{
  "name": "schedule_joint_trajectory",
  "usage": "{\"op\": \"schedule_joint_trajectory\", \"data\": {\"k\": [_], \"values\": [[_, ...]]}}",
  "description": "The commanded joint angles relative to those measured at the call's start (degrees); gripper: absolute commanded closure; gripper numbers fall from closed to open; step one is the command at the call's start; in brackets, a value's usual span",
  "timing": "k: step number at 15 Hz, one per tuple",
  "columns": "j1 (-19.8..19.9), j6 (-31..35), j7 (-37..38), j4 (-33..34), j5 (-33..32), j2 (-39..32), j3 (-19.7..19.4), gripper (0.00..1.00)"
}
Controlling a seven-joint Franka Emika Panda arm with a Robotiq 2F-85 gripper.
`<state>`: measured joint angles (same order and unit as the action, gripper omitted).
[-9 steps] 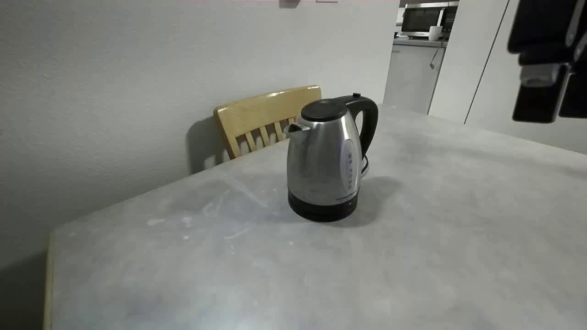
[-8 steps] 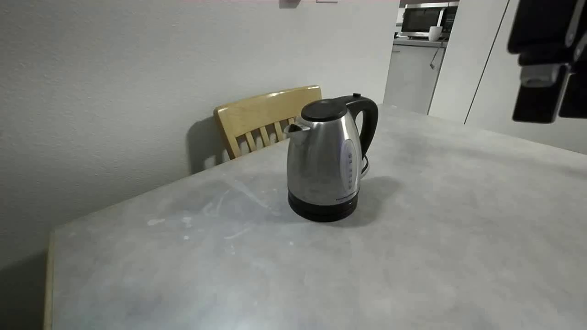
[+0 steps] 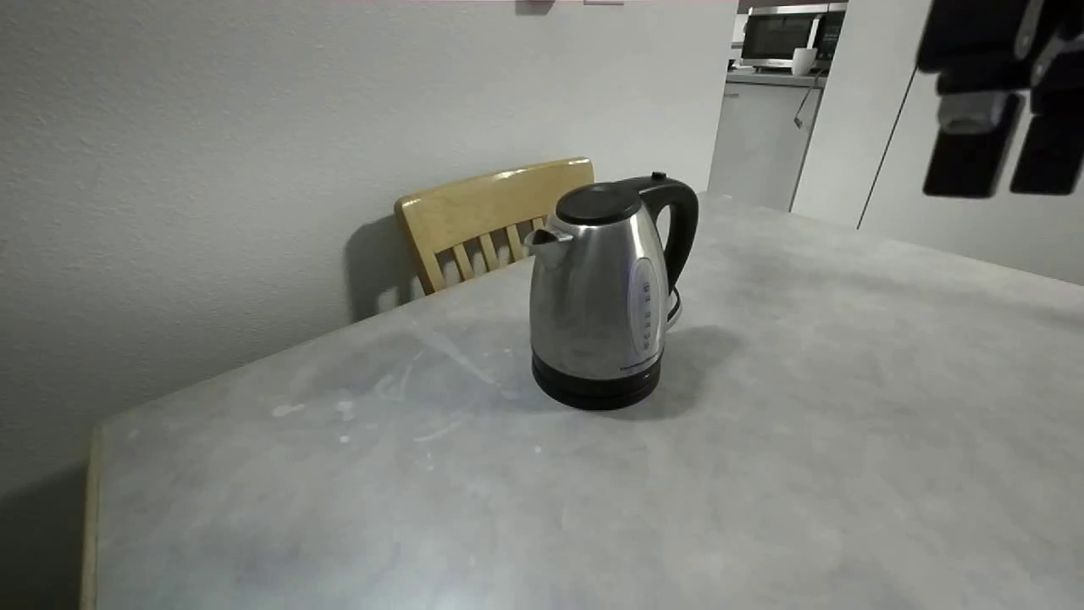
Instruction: Press the button to to open the lid of the kettle
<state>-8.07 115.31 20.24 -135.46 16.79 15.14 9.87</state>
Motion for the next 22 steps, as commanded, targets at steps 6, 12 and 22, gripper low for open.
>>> {"op": "schedule_joint_trajectory", "data": {"k": [6,12,22], "values": [[3.8,4.1,0.2,11.2,-9.7,-3.9,-2.0,0.00],[5.1,4.4,1.2,20.3,-13.5,-9.1,-3.3,0.38],[5.6,9.6,4.0,29.0,-12.0,-17.2,-6.8,1.00]]}}
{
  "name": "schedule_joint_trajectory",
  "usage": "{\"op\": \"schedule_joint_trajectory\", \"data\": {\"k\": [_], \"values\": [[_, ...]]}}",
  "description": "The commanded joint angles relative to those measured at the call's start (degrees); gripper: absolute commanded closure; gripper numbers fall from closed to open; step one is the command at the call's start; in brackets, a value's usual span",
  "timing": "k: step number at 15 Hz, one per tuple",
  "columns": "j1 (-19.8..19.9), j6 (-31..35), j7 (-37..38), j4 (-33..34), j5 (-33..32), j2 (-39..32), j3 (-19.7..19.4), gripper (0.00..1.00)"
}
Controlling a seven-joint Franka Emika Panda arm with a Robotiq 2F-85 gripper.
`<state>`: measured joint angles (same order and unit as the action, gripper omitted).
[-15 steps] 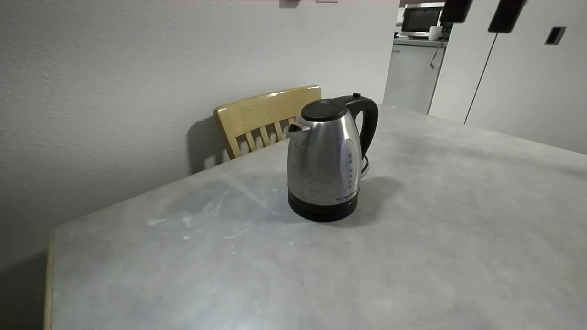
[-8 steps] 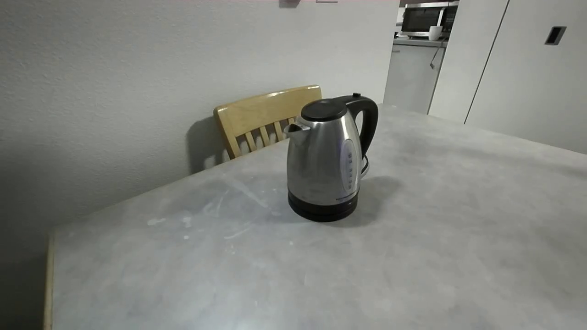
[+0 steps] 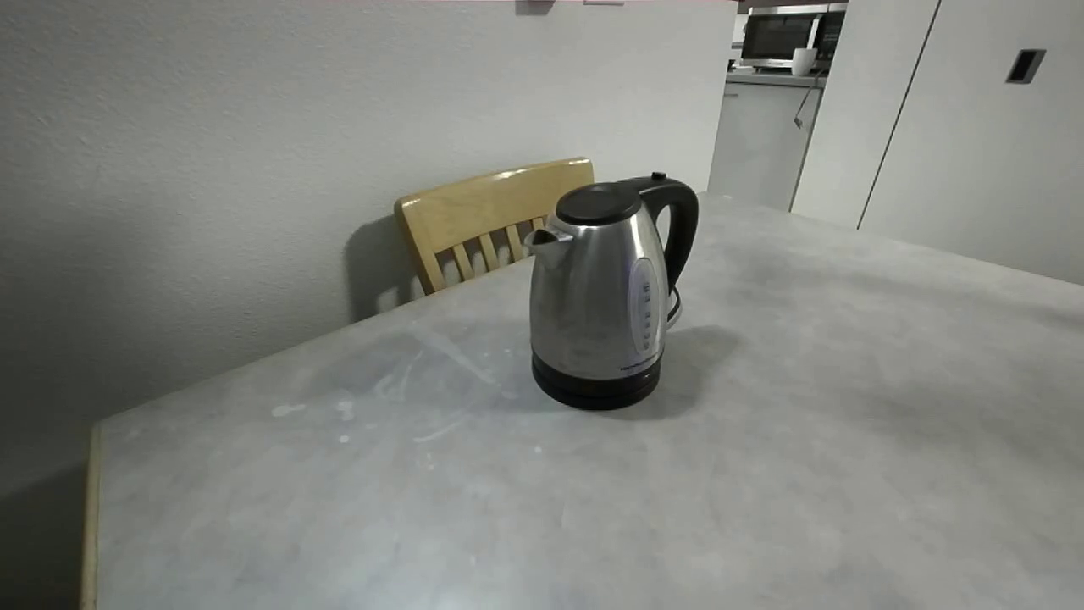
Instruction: Press the button to to open the lid of the kettle
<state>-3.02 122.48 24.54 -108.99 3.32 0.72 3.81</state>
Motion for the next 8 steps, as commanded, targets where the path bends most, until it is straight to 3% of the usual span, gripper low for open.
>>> {"op": "schedule_joint_trajectory", "data": {"k": [1,8], "values": [[0.7,3.7,-0.4,3.1,2.3,-3.7,-1.2,1.00],[1.4,7.4,-1.1,5.7,5.5,-9.7,-3.4,1.00]]}}
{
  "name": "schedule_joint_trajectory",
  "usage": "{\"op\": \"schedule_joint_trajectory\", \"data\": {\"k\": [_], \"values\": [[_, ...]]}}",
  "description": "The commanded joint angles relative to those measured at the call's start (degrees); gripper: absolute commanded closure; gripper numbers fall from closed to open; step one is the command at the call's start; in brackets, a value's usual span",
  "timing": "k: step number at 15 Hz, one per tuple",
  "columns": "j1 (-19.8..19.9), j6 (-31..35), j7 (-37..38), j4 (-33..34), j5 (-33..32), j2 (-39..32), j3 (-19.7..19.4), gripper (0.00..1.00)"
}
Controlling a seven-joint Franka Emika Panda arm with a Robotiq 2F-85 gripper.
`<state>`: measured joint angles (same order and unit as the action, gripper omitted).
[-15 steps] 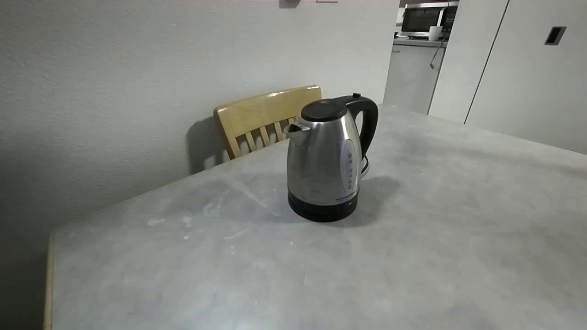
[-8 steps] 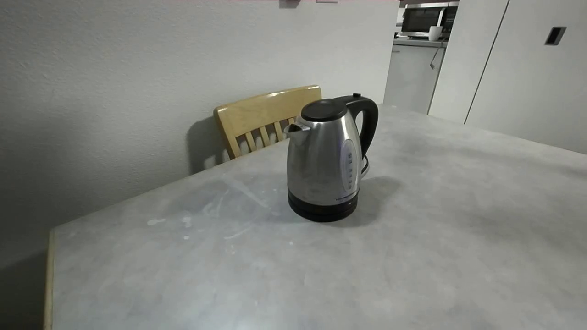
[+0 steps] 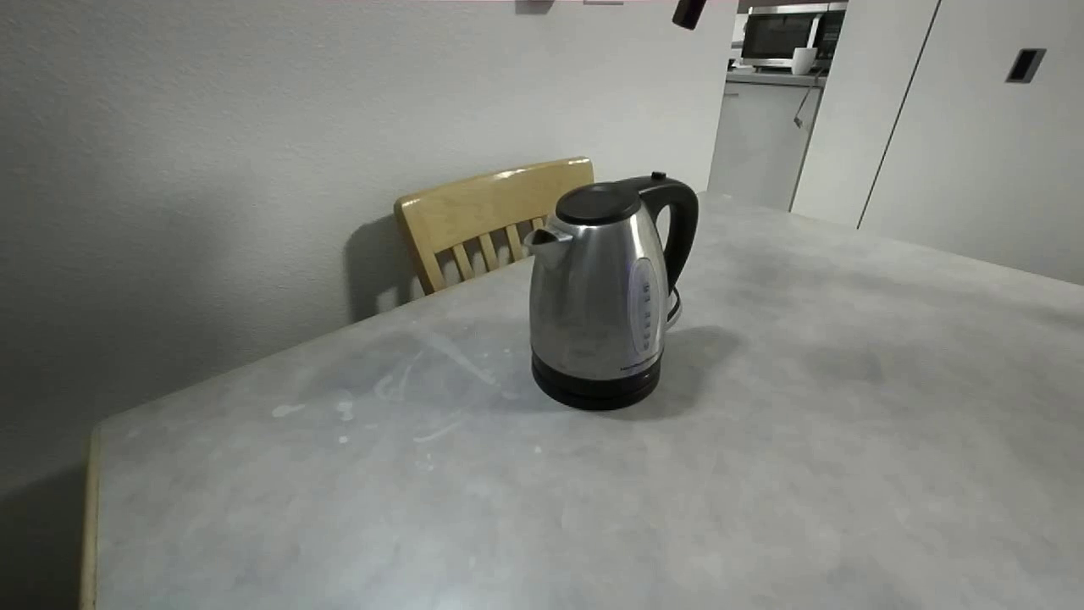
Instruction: Press the button to to open the lid of the kettle
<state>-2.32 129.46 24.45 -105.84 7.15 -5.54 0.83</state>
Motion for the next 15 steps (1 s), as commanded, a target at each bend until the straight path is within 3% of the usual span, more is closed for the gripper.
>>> {"op": "schedule_joint_trajectory", "data": {"k": [1,7,15], "values": [[0.7,0.2,-1.1,3.0,1.9,-4.2,-0.6,1.00],[0.1,-2.2,-1.2,5.3,0.0,-8.3,-1.0,1.00],[-0.5,-11.7,-5.2,9.1,-2.8,-12.6,-0.9,1.00]]}}
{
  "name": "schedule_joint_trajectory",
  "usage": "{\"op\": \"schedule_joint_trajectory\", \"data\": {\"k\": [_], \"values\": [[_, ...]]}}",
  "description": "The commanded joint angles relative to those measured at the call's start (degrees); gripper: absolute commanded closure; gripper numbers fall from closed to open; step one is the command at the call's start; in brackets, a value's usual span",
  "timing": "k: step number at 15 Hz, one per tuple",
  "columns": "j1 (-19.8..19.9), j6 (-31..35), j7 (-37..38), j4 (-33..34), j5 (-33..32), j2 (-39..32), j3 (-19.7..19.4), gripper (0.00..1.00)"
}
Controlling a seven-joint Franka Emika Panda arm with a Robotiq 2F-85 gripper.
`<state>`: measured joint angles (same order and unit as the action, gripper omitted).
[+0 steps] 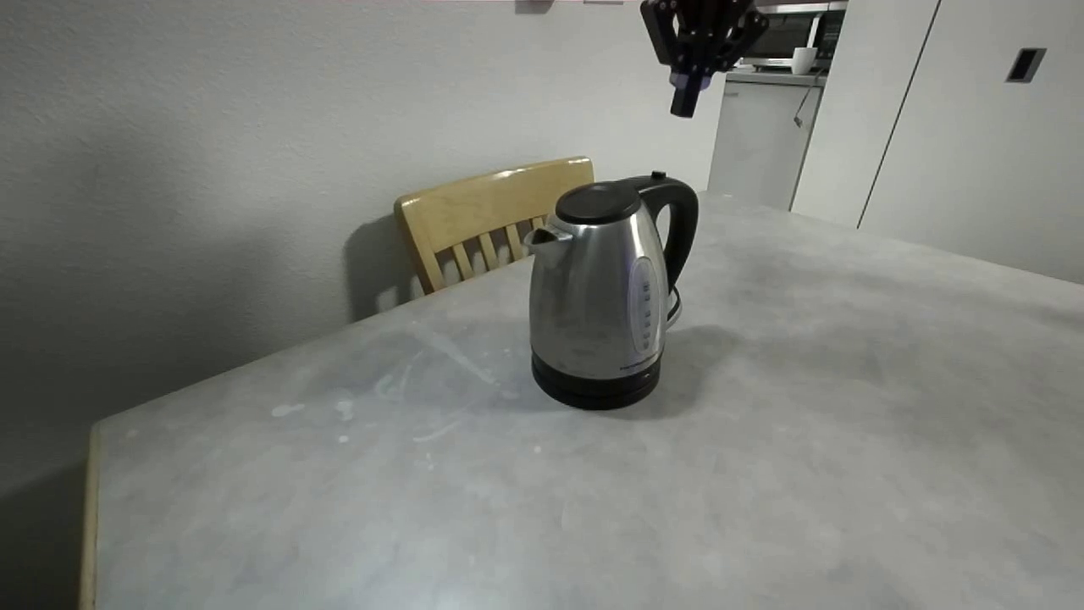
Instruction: Press the button to to open the lid of the kettle
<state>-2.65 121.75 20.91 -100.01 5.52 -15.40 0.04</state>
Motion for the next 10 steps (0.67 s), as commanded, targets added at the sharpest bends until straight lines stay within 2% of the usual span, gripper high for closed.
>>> {"op": "schedule_joint_trajectory", "data": {"k": [1,10], "values": [[-0.2,-4.9,-2.0,3.6,-1.4,-3.3,-0.1,1.00],[-1.4,-7.4,-4.2,6.6,-2.3,-7.7,0.3,1.00]]}}
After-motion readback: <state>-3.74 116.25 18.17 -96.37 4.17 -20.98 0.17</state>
